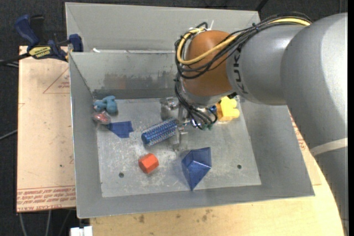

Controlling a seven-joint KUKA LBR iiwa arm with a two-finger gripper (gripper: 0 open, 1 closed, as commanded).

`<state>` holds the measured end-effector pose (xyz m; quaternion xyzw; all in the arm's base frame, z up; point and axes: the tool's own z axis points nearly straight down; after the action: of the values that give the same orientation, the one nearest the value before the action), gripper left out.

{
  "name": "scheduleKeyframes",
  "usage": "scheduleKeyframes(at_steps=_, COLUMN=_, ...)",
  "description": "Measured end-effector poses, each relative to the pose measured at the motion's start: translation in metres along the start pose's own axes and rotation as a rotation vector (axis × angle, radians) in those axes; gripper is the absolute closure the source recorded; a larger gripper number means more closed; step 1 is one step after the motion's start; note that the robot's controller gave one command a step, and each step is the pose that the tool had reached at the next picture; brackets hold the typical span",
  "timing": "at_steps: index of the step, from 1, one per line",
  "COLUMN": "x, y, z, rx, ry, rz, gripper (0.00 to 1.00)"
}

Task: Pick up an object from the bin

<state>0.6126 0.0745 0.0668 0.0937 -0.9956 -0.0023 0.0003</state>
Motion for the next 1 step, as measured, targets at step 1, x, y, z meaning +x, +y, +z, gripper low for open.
scheduleKeyframes(at_steps=1, x=-0.0006, y=0.0002, z=-0.0003, rx=-0.002, ry=-0.001, rz=0.002, gripper=0.00)
